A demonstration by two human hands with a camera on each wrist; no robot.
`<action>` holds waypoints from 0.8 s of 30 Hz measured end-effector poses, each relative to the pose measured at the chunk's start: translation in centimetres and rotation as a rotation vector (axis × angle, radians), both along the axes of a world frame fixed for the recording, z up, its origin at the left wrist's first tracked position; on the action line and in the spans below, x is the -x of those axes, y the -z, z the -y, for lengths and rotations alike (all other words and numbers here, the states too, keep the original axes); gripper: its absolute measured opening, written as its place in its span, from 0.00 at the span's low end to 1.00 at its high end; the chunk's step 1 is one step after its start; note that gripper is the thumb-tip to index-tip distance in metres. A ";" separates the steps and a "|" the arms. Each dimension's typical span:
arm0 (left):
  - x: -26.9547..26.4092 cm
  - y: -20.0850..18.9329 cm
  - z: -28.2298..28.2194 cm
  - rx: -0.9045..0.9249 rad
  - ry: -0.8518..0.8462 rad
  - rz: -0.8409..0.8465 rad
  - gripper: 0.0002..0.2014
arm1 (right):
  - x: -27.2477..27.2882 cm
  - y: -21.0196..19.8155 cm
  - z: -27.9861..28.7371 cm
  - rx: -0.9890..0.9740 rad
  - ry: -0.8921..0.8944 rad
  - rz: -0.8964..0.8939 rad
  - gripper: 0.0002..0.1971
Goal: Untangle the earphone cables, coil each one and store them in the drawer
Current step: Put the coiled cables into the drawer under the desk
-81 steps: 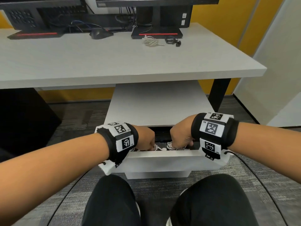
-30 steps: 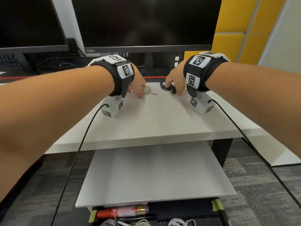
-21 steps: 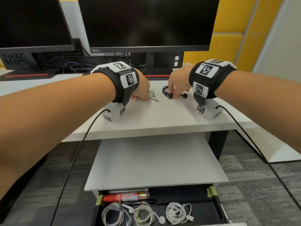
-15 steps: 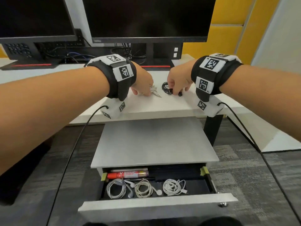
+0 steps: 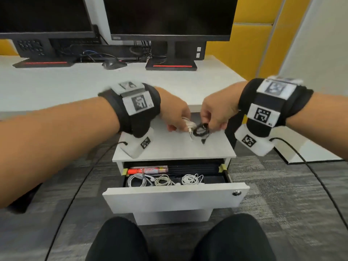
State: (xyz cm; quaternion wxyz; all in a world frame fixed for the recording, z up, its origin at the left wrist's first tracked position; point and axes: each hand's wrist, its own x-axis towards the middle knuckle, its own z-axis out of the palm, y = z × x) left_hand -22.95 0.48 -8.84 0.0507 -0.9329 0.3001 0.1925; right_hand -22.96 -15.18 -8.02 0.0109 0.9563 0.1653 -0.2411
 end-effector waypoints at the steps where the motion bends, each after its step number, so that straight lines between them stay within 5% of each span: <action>1: 0.4 0.9 0.4 0.001 0.007 -0.020 0.11 | 0.5 0.8 0.2 0.024 0.000 -0.015 0.02; 10: 1.7 9.5 3.2 -0.039 0.049 0.006 0.13 | 1.2 8.7 1.7 0.152 -0.004 -0.108 0.08; 16: 1.7 12.1 2.8 -0.041 0.050 0.027 0.19 | 1.1 11.7 2.0 0.198 -0.018 -0.178 0.06; 20: 1.8 13.4 3.3 -0.077 0.067 -0.009 0.16 | 1.1 13.2 1.9 0.213 -0.011 -0.212 0.14; 24: 2.2 14.4 3.6 -0.135 0.065 -0.036 0.10 | 1.2 14.1 1.8 0.226 -0.034 -0.216 0.10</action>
